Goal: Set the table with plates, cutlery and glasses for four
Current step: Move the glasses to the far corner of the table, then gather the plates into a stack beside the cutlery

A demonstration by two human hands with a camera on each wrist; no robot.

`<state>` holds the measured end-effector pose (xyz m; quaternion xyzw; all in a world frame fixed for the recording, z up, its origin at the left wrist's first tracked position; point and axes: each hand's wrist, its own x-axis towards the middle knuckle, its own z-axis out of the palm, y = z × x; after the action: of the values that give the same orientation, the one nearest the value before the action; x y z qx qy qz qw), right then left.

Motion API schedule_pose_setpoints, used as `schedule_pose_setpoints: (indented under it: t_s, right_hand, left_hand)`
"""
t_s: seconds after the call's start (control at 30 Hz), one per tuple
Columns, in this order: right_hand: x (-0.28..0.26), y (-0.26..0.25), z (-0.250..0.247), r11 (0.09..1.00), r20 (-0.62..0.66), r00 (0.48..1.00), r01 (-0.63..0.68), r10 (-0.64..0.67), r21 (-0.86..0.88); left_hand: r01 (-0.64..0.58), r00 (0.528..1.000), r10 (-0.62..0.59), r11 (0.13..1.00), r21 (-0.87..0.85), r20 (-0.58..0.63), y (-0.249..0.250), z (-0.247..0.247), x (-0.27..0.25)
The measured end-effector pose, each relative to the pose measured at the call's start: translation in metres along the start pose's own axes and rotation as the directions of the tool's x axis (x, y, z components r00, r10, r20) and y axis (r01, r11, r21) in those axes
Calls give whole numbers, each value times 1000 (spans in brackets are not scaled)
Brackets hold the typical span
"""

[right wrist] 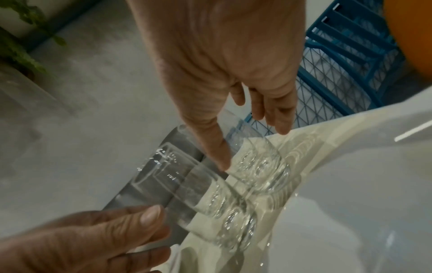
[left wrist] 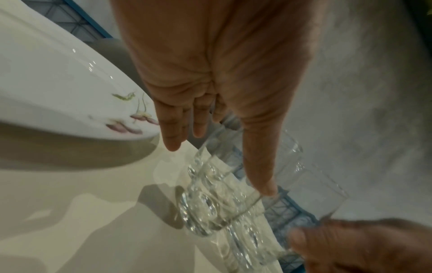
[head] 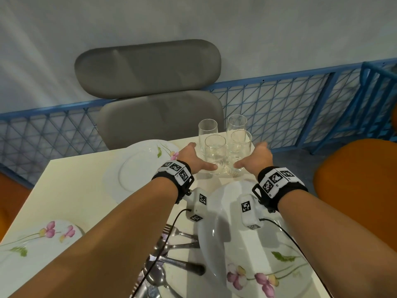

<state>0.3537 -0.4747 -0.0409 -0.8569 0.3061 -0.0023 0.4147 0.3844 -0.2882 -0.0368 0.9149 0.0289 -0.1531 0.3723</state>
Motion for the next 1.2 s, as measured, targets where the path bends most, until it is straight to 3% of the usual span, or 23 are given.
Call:
schedule_pose_setpoints:
  t_s: [0.1, 0.33, 0.5, 0.83, 1.2]
  right_hand:
    - [-24, 1, 6, 998, 25, 998, -55, 54, 38]
    - [-92, -26, 54, 987, 230, 964, 151, -134, -58]
    - [-110, -60, 98, 991, 280, 954, 124, -105, -50]
    - [-84, -84, 164, 978, 284, 959, 57, 2, -201]
    - [-64, -90, 192, 979, 226, 974, 35, 12, -200]
  left_hand:
    - [21, 1000, -21, 999, 47, 7, -17, -27, -6]
    - [155, 983, -136, 975, 159, -123, -83, -108, -21]
    - [238, 969, -205, 924, 301, -137, -128, -146, -26]
    - [397, 918, -340, 800, 450, -206, -178, -152, 4]
    - [365, 931, -323, 824, 432, -170, -200, -141, 26]
